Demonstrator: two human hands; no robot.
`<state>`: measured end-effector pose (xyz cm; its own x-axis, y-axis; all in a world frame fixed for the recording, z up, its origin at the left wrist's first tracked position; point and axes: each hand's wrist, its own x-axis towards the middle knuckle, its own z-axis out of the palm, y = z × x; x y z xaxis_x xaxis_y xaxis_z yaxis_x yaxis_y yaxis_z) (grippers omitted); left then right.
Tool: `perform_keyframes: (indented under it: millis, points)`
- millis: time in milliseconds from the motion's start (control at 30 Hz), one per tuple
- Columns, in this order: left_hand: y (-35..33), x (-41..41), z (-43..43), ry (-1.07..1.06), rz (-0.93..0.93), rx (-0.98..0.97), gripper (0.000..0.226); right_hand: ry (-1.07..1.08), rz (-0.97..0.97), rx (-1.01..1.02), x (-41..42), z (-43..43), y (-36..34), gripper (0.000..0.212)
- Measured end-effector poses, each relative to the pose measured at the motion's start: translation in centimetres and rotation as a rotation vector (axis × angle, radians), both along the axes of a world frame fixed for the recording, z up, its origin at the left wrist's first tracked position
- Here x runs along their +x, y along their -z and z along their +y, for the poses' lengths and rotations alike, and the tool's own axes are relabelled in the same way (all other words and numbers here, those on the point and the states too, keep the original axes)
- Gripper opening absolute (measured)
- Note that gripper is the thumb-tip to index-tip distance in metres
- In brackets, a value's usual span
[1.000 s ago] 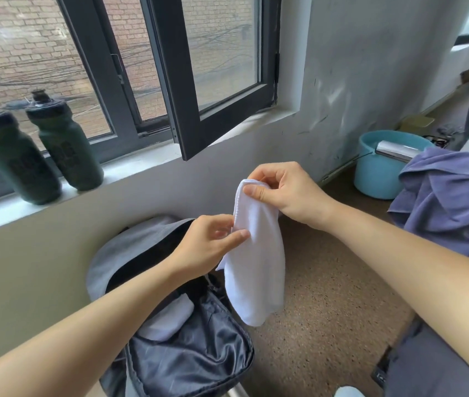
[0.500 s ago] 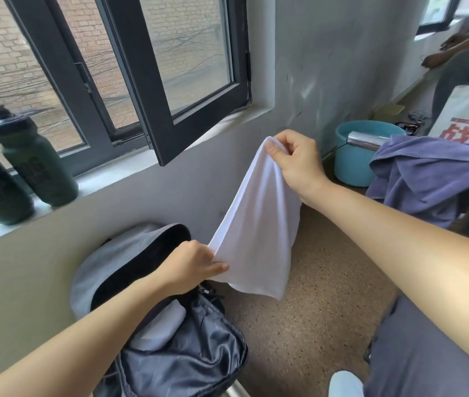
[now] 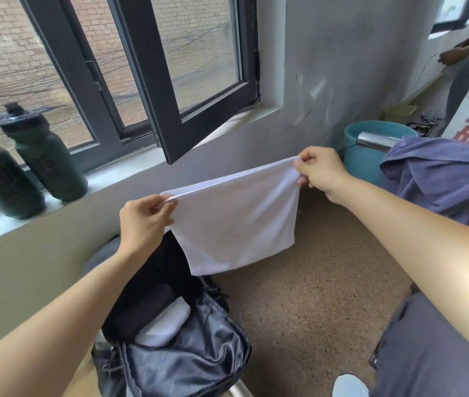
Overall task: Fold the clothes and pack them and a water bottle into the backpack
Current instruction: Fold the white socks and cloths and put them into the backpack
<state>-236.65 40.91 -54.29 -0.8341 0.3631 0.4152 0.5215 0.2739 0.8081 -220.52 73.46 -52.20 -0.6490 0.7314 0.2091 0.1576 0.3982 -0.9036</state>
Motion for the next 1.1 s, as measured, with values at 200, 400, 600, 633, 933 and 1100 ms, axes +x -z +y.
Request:
perform_keyframes:
  millis: [200, 400, 600, 633, 933, 1100]
  points:
    - [-1.4, -0.3, 0.3, -0.059, 0.188, -0.077, 0.021, -0.059, 0.093, -0.048, -0.2, -1.7, -1.3, 0.012]
    - [-0.5, -1.0, -1.0, -0.033, -0.099, -0.038, 0.015, -0.136, -0.126, -0.176, 0.8, -1.2, 0.0, 0.007]
    - [-0.4, -1.6, -0.9, -0.071, -0.186, -0.010, 0.014, -0.177, -0.127, -0.133, 0.7, -1.5, -0.1, 0.006]
    - [-0.3, -1.8, -1.1, -0.067, -0.214, 0.004, 0.003, -0.165, -0.123, -0.130, 0.7, -1.6, -0.2, 0.006]
    - [-0.8, -1.5, -1.0, -0.035, -0.395, 0.087, 0.023, -0.070, -0.139, -0.030, -0.2, -2.3, 0.1, 0.022]
    - [-2.1, -0.1, -0.7, -0.020, -0.422, 0.129, 0.024, -0.129, -0.124, -0.069, -0.2, -4.0, -0.7, 0.021]
